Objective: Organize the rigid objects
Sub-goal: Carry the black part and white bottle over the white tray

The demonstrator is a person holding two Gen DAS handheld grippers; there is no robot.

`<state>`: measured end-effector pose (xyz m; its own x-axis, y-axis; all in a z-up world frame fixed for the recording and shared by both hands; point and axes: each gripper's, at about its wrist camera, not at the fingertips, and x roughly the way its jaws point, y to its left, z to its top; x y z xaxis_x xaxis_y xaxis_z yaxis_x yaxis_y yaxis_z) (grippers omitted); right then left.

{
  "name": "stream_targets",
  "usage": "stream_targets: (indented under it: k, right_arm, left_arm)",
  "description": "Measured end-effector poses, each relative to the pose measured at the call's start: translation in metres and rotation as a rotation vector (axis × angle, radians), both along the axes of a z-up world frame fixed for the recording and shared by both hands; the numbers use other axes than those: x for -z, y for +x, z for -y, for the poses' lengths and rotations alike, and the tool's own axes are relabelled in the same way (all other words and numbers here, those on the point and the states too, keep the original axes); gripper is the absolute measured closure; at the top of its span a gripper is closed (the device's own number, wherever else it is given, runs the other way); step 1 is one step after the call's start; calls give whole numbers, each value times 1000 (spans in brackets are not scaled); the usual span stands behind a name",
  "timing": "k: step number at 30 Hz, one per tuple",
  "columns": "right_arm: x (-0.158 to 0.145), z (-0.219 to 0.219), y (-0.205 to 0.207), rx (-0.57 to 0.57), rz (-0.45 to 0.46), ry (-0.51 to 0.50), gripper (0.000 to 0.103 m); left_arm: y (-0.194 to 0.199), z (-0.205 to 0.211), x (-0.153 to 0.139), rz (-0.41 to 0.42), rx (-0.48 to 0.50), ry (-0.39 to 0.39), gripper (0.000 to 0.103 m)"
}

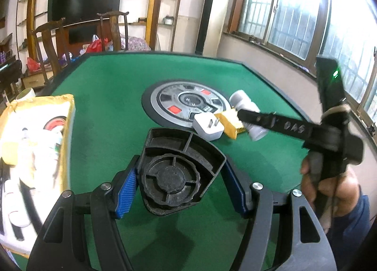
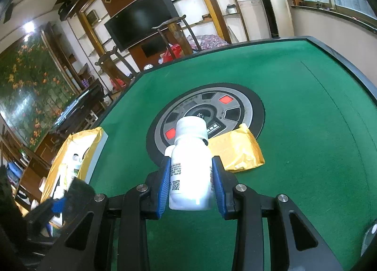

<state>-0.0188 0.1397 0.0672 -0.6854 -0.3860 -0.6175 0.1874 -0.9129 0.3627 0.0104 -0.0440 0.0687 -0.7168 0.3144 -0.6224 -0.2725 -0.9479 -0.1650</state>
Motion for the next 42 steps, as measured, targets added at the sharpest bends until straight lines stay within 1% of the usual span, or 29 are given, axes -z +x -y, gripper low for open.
stream_targets:
  k: [2,5,12,15,20,26,28,32,35,38,40,42]
  right_arm:
    - [-1,2,3,-9,-9,-5,73]
    - [0,8,5,-23,1,-33,73]
    - [3,34,14,-68,51,-88,73]
    - [1,55,18,-105,66,-106,73]
    - [-15,101,21,-189,42,-60,73]
    - [-33,155,11,-295,42,-37,72]
    - [-34,169,5,-319,45,-34,72]
    - [-36,197,-11,-355,68,-37,72]
    - [-34,221,-28,-384,89,-23,72]
    - [-28,245,-45,-399,109,-8,72]
    - [-25,253,-50,-404,116,-9,72]
    - [-20,264,-59,-403,125,7,72]
  left_arm:
    - [5,7,-7,-13,-9,15,37]
    - [9,21,-14,-26,-30,31,37]
    - [16,76,-27,-53,-107,101,37]
    - [18,99,-27,-57,-140,126,37]
    - [21,138,-25,-61,-198,142,37]
    - [18,188,-25,-37,-254,147,37]
    - [14,207,-25,-24,-279,148,37]
    - [-3,231,-24,15,-303,154,37]
    - [-26,243,-23,57,-290,179,37]
    - [-48,251,-21,108,-277,192,37]
    - [-61,252,-18,129,-294,188,37]
    - [-76,248,-16,140,-290,181,37]
